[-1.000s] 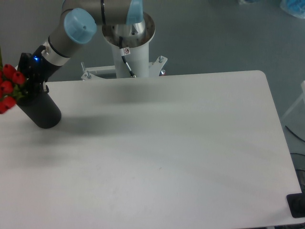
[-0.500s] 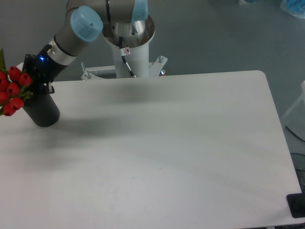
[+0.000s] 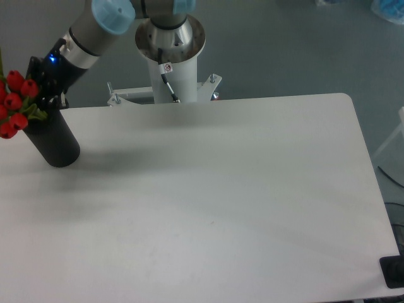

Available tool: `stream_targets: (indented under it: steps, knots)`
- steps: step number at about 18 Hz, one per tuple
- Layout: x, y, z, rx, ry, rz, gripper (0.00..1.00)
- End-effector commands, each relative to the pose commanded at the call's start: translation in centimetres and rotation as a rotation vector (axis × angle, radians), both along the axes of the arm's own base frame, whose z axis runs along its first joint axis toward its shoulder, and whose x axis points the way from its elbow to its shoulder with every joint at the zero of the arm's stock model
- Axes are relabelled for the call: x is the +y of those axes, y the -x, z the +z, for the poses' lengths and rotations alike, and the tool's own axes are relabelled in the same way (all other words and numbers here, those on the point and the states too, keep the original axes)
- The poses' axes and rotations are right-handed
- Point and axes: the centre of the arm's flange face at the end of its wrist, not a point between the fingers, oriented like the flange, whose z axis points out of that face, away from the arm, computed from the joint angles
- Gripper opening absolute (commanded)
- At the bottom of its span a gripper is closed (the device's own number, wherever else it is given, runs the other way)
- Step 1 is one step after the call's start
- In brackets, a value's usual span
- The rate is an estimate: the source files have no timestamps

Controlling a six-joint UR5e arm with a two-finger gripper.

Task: Pick up the flowers from the vase
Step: 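Close the gripper on the tulip stems, then lift the tulips straight up out of the black vase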

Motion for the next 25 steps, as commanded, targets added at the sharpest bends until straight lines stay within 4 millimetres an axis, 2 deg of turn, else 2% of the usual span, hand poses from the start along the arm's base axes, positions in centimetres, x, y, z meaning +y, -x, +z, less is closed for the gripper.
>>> stream_targets:
  steps: [7,15,25]
  knots:
    - [-0.8,-0.7,2.8,-0.038,-0.040,0.026,0.29]
    - [-0.2,-0.4,5.4,-0.061,-0.065,0.048,0.29]
    - [-0.4,-0.3,9.3,-0.091,-0.100,0.092,0.29]
